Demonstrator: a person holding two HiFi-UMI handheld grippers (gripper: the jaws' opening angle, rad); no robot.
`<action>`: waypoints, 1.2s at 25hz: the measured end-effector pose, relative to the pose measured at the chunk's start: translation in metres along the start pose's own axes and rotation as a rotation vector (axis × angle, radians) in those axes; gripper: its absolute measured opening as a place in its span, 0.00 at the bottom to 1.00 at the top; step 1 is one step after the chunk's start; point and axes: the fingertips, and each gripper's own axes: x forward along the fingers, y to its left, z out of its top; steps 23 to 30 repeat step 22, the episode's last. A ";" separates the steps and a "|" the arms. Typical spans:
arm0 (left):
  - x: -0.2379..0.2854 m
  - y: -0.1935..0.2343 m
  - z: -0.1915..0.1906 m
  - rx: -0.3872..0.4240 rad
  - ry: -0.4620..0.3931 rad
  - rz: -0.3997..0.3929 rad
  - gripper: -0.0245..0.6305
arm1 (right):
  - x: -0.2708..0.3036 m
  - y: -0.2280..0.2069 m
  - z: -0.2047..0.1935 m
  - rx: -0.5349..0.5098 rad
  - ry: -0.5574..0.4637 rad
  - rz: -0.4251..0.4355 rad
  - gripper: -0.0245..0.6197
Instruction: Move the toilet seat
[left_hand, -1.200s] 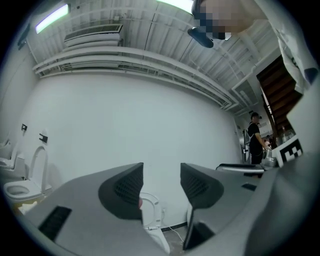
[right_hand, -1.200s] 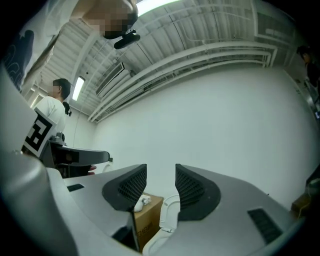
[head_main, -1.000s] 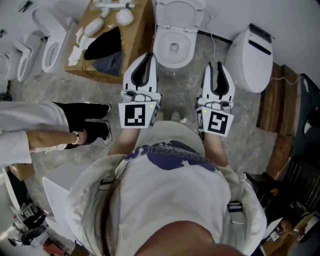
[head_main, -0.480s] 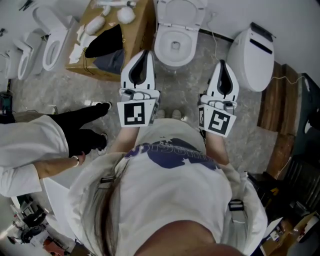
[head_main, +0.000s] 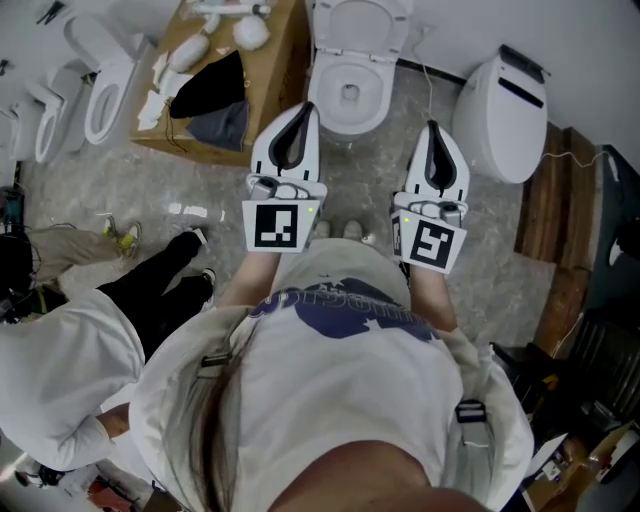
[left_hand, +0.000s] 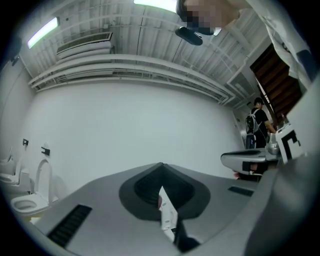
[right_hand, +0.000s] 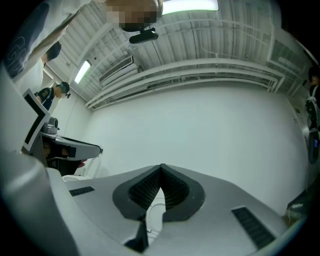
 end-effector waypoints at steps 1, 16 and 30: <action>0.000 -0.001 -0.001 0.000 0.006 -0.005 0.03 | -0.001 0.001 0.000 0.008 0.003 -0.001 0.05; 0.003 -0.005 0.006 -0.006 -0.007 -0.033 0.03 | -0.007 -0.006 0.011 0.008 -0.019 -0.019 0.05; 0.001 -0.002 0.005 -0.009 0.010 -0.022 0.03 | -0.008 -0.004 0.013 0.013 -0.022 -0.010 0.05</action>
